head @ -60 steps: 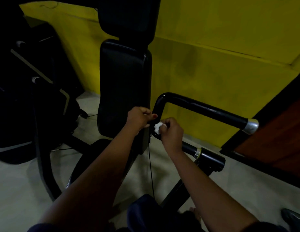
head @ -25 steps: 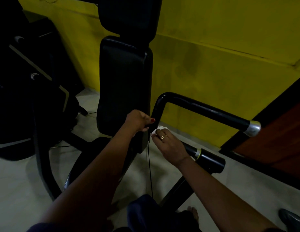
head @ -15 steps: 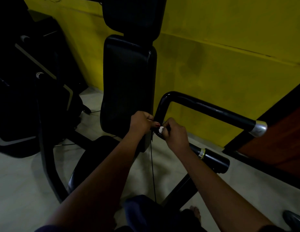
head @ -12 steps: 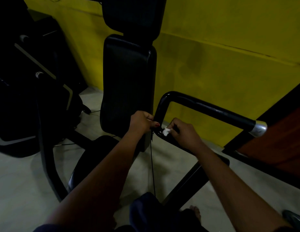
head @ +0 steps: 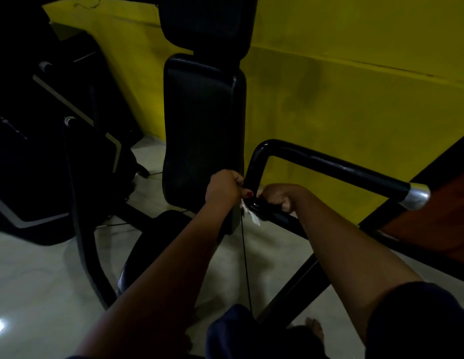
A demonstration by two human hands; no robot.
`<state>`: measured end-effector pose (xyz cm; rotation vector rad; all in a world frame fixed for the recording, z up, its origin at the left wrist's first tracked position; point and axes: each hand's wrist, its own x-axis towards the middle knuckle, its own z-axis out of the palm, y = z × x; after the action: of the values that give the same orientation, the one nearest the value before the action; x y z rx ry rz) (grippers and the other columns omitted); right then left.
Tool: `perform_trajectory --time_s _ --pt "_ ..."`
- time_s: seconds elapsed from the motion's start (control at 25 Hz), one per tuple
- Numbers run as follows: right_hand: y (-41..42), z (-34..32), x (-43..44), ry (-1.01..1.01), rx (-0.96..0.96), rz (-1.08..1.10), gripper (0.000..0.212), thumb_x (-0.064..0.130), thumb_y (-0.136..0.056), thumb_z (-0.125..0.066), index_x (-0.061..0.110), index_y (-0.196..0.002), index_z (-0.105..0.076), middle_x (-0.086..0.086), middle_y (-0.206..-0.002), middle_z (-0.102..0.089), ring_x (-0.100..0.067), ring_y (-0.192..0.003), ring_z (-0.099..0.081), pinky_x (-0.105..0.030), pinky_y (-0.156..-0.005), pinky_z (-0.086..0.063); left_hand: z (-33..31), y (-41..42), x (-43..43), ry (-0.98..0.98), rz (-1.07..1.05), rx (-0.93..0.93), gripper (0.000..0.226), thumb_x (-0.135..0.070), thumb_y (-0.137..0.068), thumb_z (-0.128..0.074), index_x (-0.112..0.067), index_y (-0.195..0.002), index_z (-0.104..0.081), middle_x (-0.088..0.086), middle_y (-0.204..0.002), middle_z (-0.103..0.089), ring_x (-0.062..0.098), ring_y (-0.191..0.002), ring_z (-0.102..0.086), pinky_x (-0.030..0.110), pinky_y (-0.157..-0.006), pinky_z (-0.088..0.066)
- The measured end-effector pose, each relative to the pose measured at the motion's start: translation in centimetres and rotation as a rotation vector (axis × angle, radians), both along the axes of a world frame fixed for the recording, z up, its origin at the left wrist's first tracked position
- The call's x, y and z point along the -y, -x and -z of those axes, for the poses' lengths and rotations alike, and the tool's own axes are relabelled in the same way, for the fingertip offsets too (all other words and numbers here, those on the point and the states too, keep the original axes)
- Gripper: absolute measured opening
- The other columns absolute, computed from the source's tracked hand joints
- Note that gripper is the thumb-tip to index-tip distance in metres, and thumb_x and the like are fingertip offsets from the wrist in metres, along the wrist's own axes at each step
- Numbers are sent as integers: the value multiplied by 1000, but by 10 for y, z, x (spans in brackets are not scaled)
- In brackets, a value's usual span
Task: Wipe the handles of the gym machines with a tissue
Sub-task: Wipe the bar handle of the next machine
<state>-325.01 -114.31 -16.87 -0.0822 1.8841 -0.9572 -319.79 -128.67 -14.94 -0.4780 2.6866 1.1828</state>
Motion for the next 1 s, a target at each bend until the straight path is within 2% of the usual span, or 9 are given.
perform_trajectory --time_s 0.12,0.24,0.36,0.52,0.6,0.72,0.8,0.92,1.0 --pt "1 9 -4 45 247 40 27 4 -99 -46 4 -83 -67 -10 -77 -70 -20 -70 -68 -31 -67 -56 3 -1 -1 31 10 -8 15 -15 -80 -75 -16 -92 -66 2 -94 -68 16 -88 -65 34 -83 -53" --pt "0 0 3 186 226 163 31 -9 -98 -35 -2 -83 -60 -12 -65 -70 -17 -55 -69 -26 -50 -56 6 0 -2 51 20 -9 18 -13 -84 -71 -18 -100 -66 1 -95 -68 15 -87 -65 32 -81 -52" --pt "-9 -3 3 248 -27 206 32 -15 -94 -40 1 -75 -59 -8 -59 -67 -15 -55 -67 -21 -48 -52 9 1 -1 48 47 -1 19 -11 -86 -68 -17 -104 -66 3 -95 -68 15 -86 -64 30 -81 -51" --pt "-18 30 -31 163 -494 266 25 -2 -90 -59 17 -75 -58 -1 -81 -64 -16 -81 -60 -30 -78 -50 12 2 0 33 86 11 25 -12 -84 -71 -13 -108 -65 13 -98 -68 21 -89 -65 35 -86 -53" --pt "-26 37 -44 127 -669 233 17 6 -88 -66 19 -78 -60 1 -89 -69 -13 -87 -64 -29 -82 -51 13 4 -1 8 91 26 26 -11 -85 -70 -11 -111 -63 18 -101 -67 28 -94 -66 42 -89 -55" --pt "-37 32 -33 154 -936 164 5 8 -89 -64 12 -88 -65 2 -95 -72 -11 -90 -66 -24 -79 -52 11 6 -2 24 119 54 28 -9 -86 -68 -7 -113 -61 21 -107 -65 32 -99 -65 42 -90 -54" --pt "-46 32 -29 237 -1069 92 12 2 -89 -59 10 -94 -67 0 -96 -72 -12 -91 -65 -17 -81 -49 9 8 -3 62 159 55 30 -9 -87 -67 -4 -115 -59 21 -108 -65 31 -102 -64 35 -86 -52" --pt "-63 37 -61 263 -1205 -103 18 2 -90 -51 15 -94 -62 2 -97 -65 -16 -95 -62 -31 -84 -50 10 5 -3 -57 162 72 31 -6 -90 -63 -5 -120 -56 17 -108 -62 29 -99 -64 36 -84 -56" --pt "-78 39 -86 188 -1360 -196 14 11 -91 -50 15 -93 -63 0 -101 -63 -20 -98 -62 -34 -81 -52 12 3 -4 -178 118 96 29 -3 -92 -61 -6 -120 -57 13 -106 -61 26 -99 -64 34 -80 -57"
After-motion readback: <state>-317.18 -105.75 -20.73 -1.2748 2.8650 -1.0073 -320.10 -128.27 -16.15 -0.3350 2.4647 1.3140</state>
